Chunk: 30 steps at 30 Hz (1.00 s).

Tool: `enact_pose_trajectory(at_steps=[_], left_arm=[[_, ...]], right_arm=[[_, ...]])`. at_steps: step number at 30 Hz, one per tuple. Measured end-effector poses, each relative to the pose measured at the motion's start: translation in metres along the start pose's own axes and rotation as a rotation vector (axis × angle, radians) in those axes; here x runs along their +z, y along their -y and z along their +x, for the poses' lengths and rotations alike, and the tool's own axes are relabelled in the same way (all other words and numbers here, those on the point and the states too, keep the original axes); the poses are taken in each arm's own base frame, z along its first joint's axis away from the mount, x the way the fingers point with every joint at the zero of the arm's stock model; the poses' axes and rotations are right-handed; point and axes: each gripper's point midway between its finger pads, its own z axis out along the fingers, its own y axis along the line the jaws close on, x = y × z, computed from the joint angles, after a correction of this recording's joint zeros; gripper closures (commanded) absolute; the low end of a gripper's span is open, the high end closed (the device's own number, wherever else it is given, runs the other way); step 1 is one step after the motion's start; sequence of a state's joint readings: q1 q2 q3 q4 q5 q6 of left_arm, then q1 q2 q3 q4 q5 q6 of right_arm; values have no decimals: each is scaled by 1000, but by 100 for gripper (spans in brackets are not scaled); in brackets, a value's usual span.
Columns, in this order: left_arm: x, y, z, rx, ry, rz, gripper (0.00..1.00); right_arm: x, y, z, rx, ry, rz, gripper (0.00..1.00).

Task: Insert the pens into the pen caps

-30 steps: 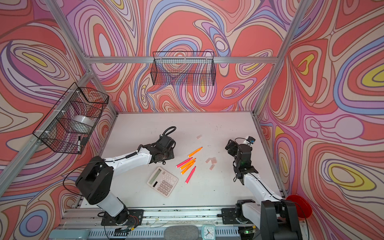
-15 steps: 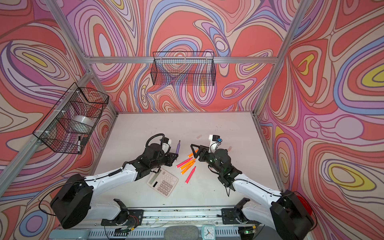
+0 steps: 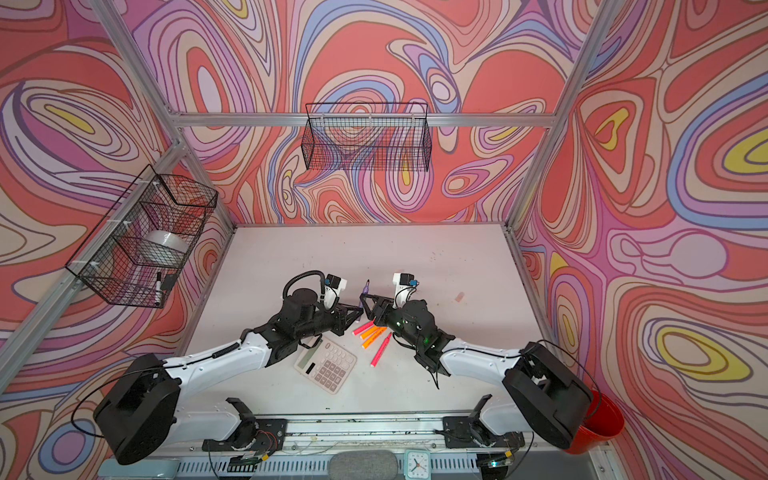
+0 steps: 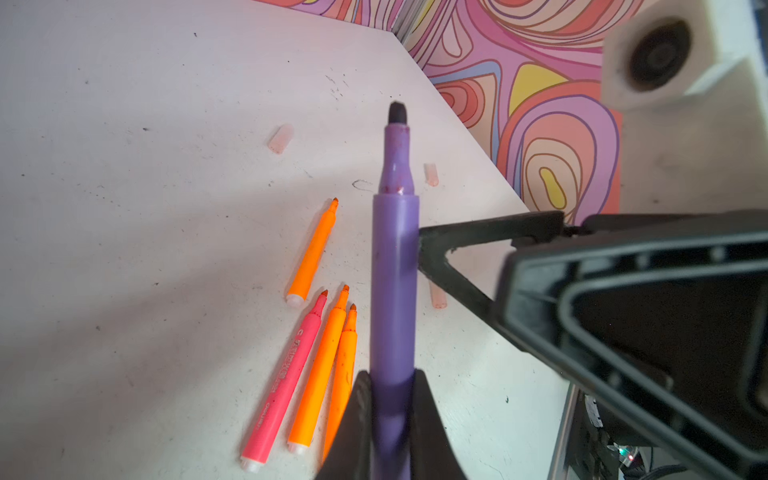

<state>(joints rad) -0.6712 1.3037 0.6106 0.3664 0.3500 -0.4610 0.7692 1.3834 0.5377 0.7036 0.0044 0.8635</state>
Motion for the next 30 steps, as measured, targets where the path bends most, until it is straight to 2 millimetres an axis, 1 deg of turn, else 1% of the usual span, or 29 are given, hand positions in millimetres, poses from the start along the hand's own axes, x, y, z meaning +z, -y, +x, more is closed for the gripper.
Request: enact_pose_trajectory(at_steps=[3,9,12,17,21,22,23,24,25,26,28,30], left_arm=[[-1,4,-1,9,6,16,100],[-1,5,1,12,3,25,100],[-1,5,1,13,3,25,100],[-1,6,1,19,6,27,100],[-1,7,0,23,9,33,100],[0,8,1,25,11,37,100],[0,9,1,25,10,42,100],[0,9,2,25,8,44,100],[0,10,1,26,9,49,100],[0,10,1,27,9,52,100],[1,11,1,27,8,54,100],[1,11,1,27,8,55,100]], right_arm=[[6,1,-3,2,12,12,51],[18,-1,-8,2,24,21,57],[19,-1,-10,1,30,29,64],[22,-4,-15,-4,41,32,71],[23,-1,-12,-5,35,40,81],[24,0,-12,-4,33,43,81],[24,0,-11,-5,31,45,74],[24,0,-11,-7,31,45,69],[24,0,-11,-8,30,44,66],[24,0,-11,-7,29,43,65],[24,0,-11,-5,29,43,66],[24,0,-10,-2,28,42,77]])
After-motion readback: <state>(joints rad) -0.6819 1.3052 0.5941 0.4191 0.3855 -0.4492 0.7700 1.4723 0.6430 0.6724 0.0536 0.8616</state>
